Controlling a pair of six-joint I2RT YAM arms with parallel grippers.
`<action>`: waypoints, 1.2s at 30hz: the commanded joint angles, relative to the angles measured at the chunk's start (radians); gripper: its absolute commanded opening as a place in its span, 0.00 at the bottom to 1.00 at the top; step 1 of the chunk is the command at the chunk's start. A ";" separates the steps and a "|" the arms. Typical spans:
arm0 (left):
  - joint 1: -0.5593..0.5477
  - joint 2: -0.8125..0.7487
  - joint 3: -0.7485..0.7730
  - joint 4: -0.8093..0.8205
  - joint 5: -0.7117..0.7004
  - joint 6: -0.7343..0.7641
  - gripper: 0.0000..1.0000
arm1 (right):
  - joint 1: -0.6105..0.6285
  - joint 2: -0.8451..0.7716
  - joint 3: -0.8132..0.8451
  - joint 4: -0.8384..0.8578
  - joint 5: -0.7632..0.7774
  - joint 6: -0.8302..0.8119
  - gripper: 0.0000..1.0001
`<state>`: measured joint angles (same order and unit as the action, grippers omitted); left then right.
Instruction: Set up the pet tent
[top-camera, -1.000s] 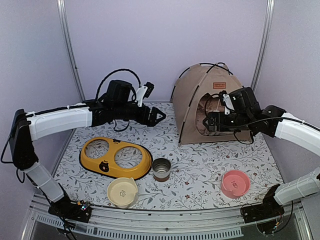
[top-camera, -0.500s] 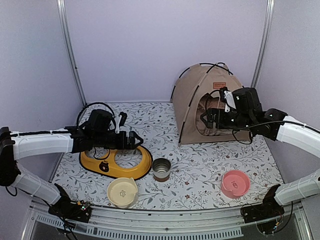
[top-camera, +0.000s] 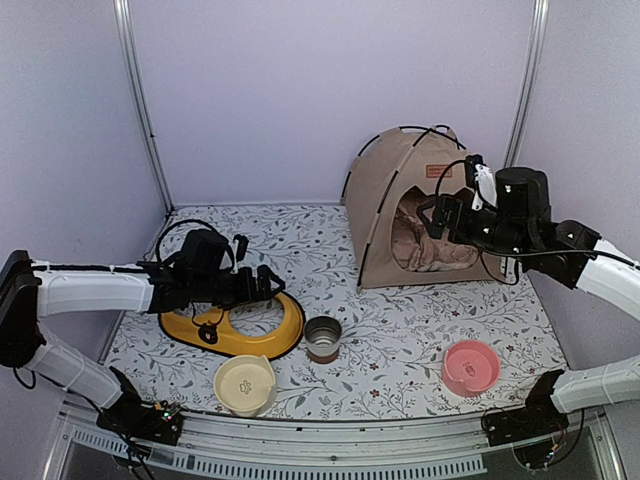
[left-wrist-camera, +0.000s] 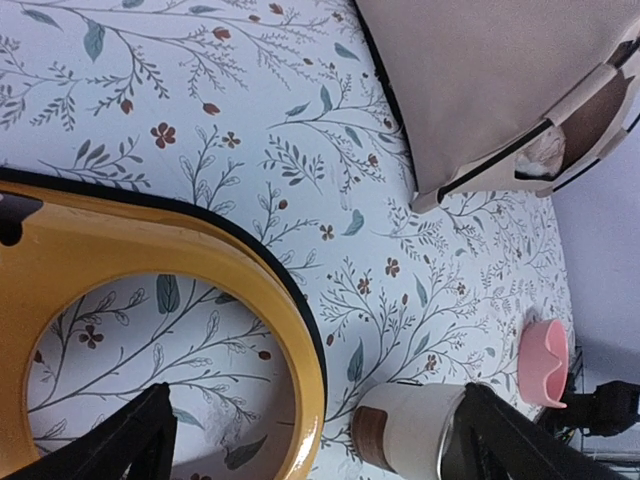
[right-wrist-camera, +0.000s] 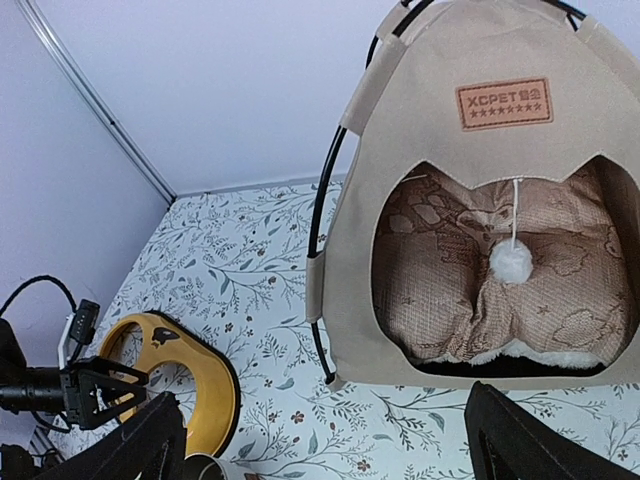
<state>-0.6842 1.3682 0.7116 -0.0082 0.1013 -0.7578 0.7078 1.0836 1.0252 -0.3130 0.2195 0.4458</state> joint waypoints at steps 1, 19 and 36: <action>0.006 0.044 -0.019 0.065 -0.021 -0.092 0.99 | 0.006 -0.064 -0.021 0.017 0.059 0.014 0.99; -0.005 0.248 0.102 0.069 -0.140 -0.215 0.99 | 0.006 -0.080 -0.023 -0.001 -0.005 -0.043 0.99; -0.006 0.631 0.500 0.047 -0.159 -0.038 0.99 | 0.006 -0.114 -0.006 -0.035 -0.011 -0.050 0.99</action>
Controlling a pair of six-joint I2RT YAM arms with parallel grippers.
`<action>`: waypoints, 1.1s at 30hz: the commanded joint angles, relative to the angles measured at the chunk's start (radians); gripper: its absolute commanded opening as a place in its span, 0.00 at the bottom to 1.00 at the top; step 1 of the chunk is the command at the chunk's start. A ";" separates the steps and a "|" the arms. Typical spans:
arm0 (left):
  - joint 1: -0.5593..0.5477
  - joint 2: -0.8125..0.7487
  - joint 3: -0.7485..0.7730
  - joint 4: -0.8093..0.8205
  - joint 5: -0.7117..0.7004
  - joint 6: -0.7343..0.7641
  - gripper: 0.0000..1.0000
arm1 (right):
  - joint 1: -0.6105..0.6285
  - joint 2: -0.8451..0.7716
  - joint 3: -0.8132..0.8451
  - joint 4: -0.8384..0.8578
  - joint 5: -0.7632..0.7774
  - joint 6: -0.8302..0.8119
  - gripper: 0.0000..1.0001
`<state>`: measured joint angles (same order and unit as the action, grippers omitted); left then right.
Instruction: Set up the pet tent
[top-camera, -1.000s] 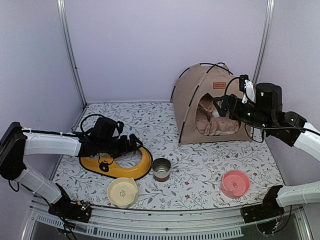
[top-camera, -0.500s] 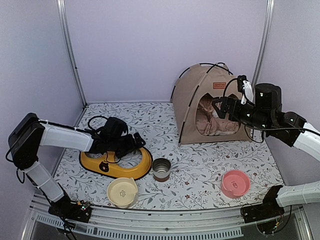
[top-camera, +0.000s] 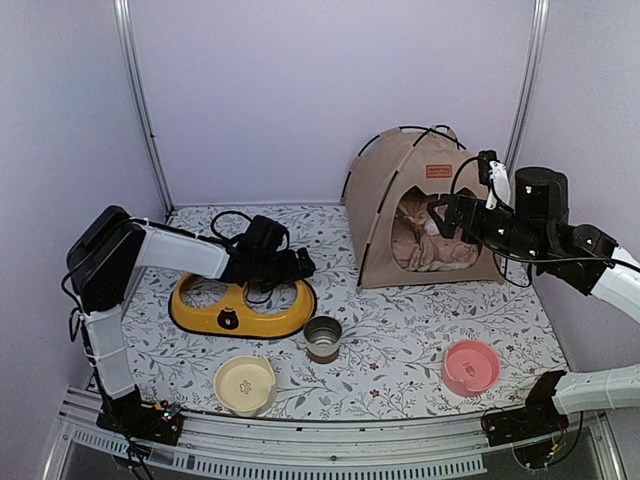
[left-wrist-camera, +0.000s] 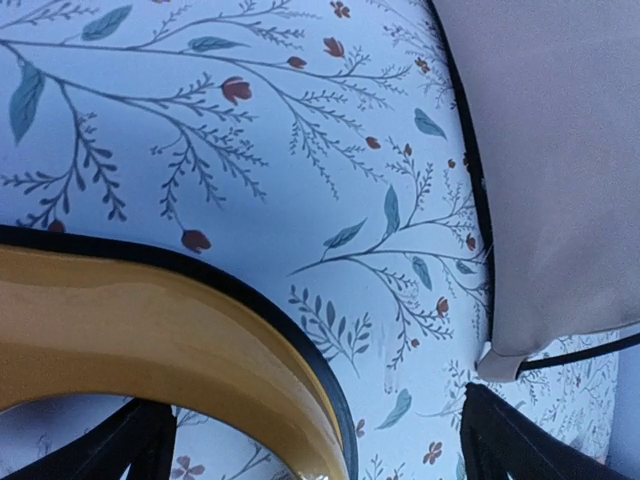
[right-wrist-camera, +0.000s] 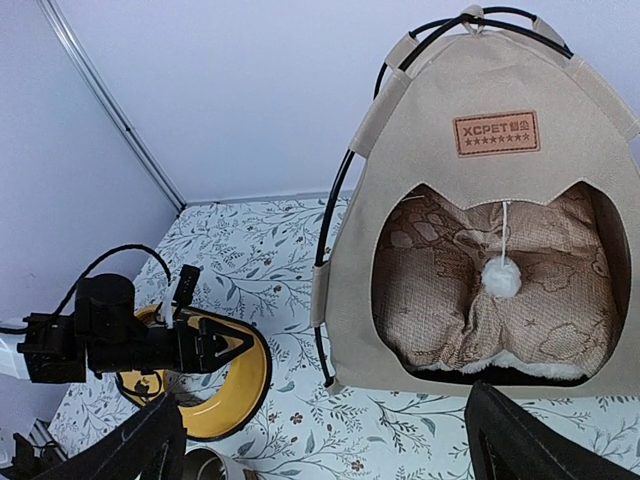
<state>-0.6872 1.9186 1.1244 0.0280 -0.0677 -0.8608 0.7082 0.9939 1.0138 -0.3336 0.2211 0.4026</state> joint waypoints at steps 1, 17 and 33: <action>-0.002 0.108 0.114 0.011 0.021 0.080 0.99 | 0.006 -0.024 0.011 -0.022 -0.010 -0.007 0.99; -0.005 0.309 0.490 -0.099 0.150 0.169 1.00 | 0.005 -0.092 0.009 -0.092 0.002 0.039 0.99; -0.005 0.061 0.377 -0.118 0.171 0.257 0.99 | 0.006 -0.052 0.010 -0.074 -0.009 0.048 0.99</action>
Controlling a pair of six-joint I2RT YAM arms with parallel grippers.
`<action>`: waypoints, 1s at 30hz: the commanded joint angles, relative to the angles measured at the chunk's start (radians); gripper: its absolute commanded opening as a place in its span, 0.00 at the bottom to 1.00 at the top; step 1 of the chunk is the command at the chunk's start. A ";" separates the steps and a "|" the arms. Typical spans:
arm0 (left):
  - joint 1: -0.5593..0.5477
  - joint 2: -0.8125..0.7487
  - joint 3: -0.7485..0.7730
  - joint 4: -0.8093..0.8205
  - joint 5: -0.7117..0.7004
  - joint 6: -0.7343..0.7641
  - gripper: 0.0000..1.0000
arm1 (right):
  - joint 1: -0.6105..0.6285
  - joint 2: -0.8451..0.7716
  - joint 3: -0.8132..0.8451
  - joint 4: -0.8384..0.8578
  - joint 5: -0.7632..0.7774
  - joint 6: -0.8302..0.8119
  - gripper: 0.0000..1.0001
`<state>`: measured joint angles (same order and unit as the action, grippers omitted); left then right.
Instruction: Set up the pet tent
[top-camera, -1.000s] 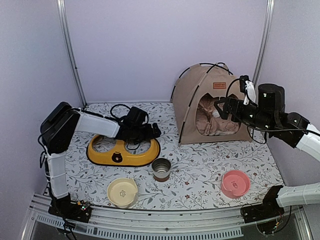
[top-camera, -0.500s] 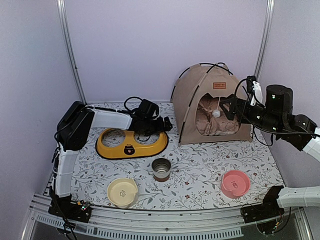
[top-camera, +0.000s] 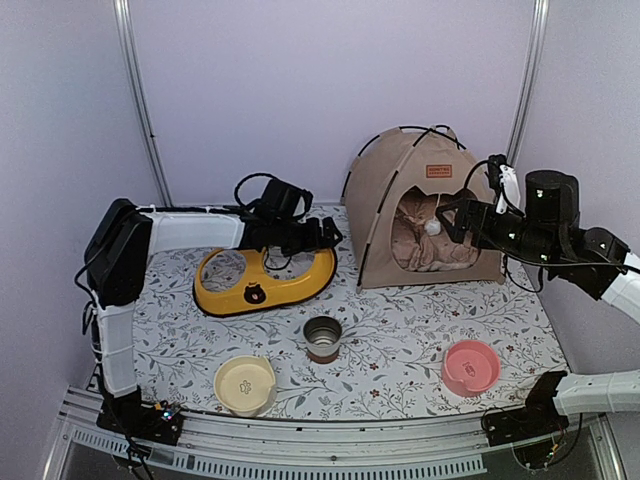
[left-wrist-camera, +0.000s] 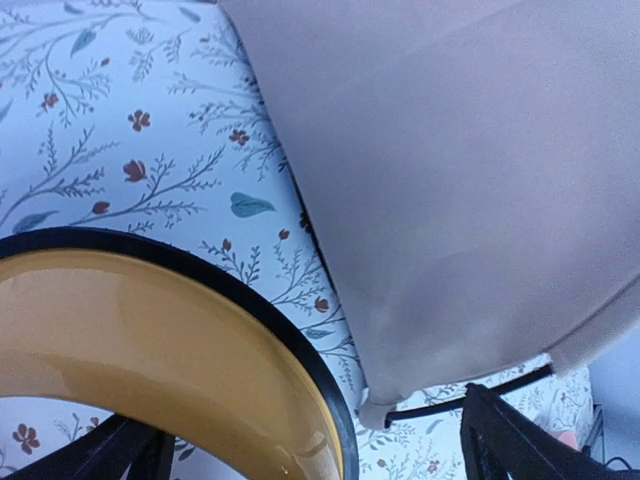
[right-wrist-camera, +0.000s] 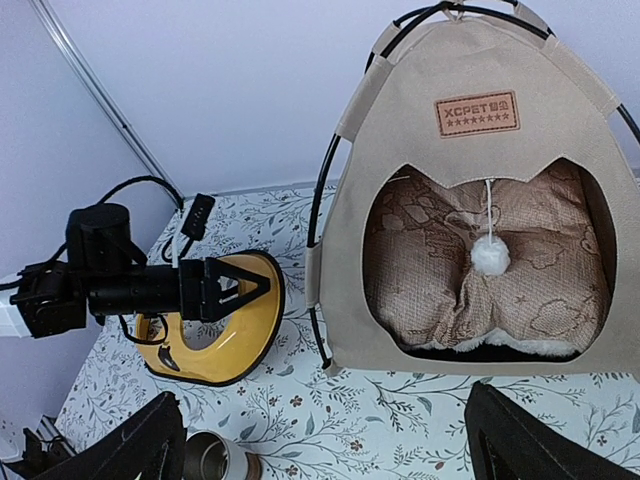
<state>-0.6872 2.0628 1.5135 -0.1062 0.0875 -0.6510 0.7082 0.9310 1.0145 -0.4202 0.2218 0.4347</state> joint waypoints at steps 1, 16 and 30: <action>-0.004 -0.085 -0.016 0.011 0.013 0.051 0.99 | 0.006 0.014 0.010 0.018 -0.012 0.016 0.99; 0.045 -0.123 -0.063 0.036 0.078 0.078 0.99 | 0.005 0.061 0.004 0.057 -0.041 0.022 0.99; 0.019 0.176 0.158 0.014 0.208 0.070 0.99 | 0.005 0.003 -0.030 0.010 -0.016 0.048 0.99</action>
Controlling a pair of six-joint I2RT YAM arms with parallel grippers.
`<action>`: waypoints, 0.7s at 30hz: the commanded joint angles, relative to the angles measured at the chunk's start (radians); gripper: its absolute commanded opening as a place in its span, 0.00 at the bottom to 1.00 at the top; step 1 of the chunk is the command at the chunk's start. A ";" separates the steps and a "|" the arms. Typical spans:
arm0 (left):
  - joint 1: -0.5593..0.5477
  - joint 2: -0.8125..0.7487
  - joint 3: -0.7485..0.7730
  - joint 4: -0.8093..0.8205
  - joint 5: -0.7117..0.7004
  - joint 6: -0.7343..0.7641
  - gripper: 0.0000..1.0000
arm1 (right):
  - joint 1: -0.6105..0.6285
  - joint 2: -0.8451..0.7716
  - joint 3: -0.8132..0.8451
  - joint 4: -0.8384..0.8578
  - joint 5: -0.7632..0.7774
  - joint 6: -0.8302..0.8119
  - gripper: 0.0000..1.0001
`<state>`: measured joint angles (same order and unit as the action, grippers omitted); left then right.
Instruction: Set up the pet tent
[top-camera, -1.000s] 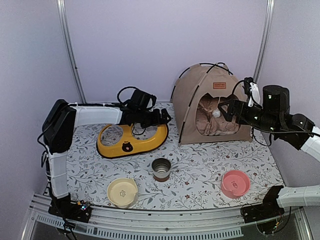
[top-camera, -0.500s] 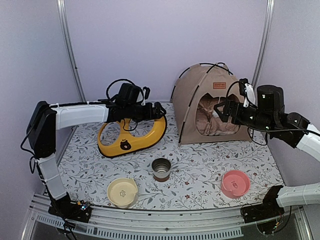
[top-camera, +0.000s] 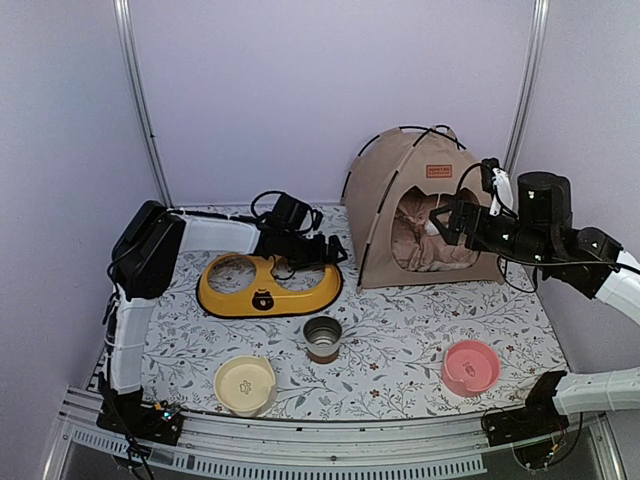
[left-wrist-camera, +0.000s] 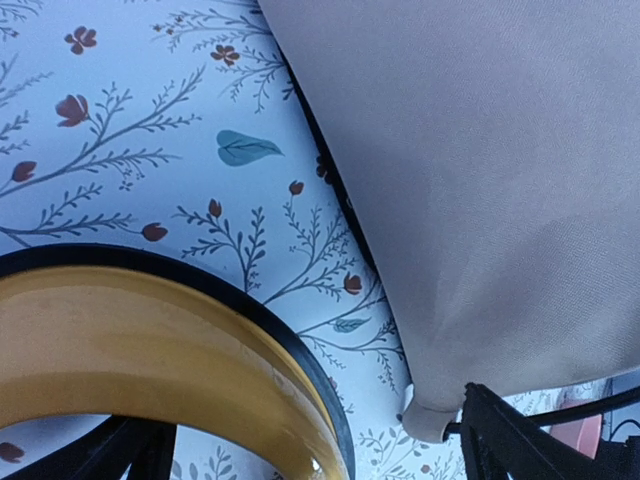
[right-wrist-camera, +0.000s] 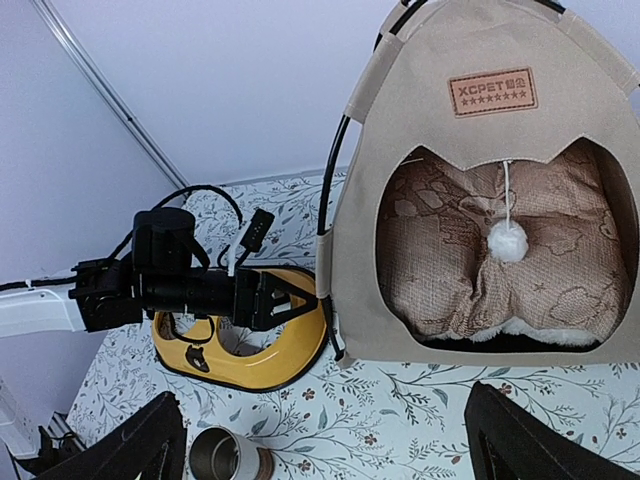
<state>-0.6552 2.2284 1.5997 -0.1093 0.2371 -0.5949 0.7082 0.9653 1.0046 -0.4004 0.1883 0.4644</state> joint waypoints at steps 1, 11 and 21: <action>-0.017 0.024 0.090 0.006 0.068 0.021 0.99 | 0.005 -0.029 -0.019 -0.009 0.018 0.019 0.99; -0.032 0.038 0.161 -0.274 -0.193 0.072 0.99 | 0.006 0.006 -0.009 -0.001 0.002 0.019 0.99; -0.035 -0.040 0.066 -0.192 -0.043 0.106 1.00 | 0.006 0.059 -0.001 0.035 -0.026 0.017 0.99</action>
<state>-0.6800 2.2555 1.6573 -0.3237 0.1215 -0.5247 0.7082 1.0084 0.9993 -0.4011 0.1764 0.4767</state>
